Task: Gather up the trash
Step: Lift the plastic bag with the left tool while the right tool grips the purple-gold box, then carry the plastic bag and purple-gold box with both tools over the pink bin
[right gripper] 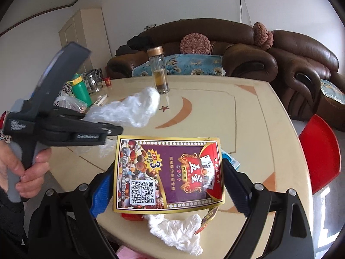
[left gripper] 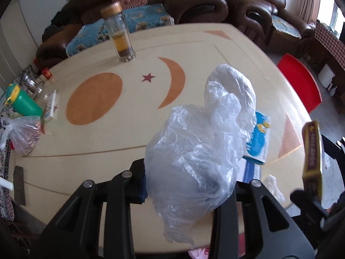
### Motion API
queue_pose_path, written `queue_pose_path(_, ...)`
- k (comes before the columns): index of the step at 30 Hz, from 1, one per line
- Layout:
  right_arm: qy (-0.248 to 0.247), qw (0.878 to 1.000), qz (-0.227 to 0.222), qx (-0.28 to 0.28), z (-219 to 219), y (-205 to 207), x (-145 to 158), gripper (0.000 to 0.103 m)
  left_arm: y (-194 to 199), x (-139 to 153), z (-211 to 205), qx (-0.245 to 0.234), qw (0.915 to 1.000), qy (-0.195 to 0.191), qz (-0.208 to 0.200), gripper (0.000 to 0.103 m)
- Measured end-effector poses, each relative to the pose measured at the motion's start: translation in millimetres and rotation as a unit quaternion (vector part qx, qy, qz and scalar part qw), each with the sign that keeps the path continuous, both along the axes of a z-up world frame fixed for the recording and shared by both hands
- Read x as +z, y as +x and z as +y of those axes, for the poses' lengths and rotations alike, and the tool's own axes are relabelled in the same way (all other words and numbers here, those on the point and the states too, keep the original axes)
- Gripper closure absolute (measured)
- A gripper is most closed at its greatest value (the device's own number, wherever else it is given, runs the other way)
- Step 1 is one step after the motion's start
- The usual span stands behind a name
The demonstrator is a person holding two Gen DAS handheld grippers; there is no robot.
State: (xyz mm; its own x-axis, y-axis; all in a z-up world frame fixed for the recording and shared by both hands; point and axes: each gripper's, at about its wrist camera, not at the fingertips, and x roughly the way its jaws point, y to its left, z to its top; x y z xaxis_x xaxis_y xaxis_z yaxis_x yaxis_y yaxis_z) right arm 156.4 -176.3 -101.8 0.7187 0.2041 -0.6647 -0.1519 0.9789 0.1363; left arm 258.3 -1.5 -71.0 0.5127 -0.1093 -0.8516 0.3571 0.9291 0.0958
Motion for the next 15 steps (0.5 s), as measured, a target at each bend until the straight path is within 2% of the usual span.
queue_pose_path(7,-0.006,1.000,-0.015,-0.012,1.2,-32.8,30.5,0.016,-54.9,33.8,15.0,-0.003,0.9993,-0.019,-0.032,0.070)
queue_pose_path(15,-0.021,0.999,-0.038,-0.012,15.8,-74.9,63.3,0.016,-113.0,54.7,28.9,-0.009,0.9980,-0.030,-0.055,0.070)
